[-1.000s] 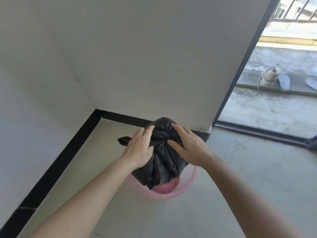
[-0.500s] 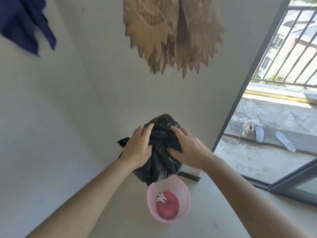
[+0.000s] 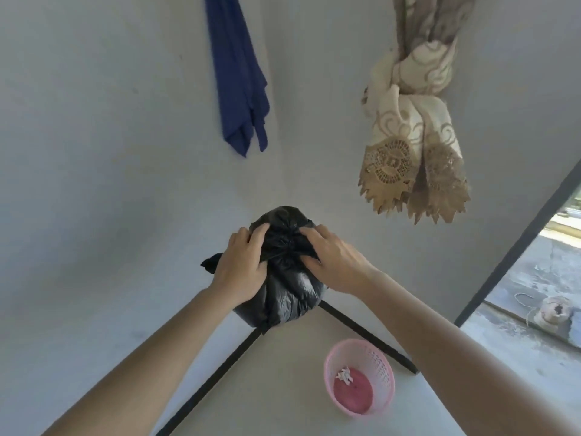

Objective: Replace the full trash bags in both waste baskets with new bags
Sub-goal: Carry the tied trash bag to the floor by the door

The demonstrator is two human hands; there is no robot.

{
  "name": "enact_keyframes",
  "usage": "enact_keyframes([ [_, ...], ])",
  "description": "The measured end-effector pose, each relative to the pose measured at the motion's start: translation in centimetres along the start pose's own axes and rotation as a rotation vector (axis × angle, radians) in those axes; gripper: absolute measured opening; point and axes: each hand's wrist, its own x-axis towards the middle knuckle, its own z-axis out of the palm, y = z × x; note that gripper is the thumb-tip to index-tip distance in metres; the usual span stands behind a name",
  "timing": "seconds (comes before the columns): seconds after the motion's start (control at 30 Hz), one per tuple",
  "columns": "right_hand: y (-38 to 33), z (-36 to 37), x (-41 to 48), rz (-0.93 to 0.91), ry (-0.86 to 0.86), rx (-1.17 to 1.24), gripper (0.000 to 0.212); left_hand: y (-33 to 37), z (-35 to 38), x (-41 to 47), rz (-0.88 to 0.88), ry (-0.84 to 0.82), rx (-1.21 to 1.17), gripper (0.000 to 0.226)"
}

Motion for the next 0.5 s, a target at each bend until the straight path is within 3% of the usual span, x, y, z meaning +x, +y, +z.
enact_keyframes([
  [0.13,-7.9,4.2,2.9,-0.334,-0.070,0.091,0.053,-4.4,-5.1,-8.7,-0.280,0.139,0.131,0.069],
  [0.27,-20.7,8.7,2.6,-0.696,-0.159,0.180,0.051,-7.2,-11.5,-21.6,-0.632,0.266,0.259,0.070],
  [0.5,-46.4,14.1,-9.3,-1.287,-0.382,0.380,0.046,-4.9,-21.1,-48.7,-1.182,0.572,0.414,0.066],
])
